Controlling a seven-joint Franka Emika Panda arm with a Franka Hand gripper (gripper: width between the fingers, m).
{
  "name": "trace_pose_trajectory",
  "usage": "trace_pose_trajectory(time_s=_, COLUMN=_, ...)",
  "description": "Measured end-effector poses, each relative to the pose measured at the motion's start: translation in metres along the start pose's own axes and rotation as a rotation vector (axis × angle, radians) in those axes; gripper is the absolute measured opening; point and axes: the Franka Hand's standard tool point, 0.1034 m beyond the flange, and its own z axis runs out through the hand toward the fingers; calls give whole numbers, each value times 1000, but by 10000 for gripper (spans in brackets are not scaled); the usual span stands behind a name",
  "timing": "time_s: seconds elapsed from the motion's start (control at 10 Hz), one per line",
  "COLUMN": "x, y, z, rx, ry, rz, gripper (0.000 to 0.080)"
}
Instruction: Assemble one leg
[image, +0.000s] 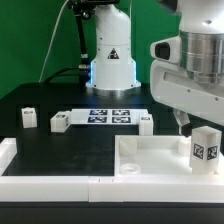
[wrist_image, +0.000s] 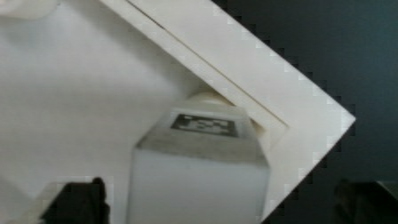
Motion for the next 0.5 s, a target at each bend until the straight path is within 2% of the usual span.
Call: trace_pose_trajectory(time_s=0.5, x=-4, y=-1, z=4, rx=-5, ry=3, rz=-499, gripper=649)
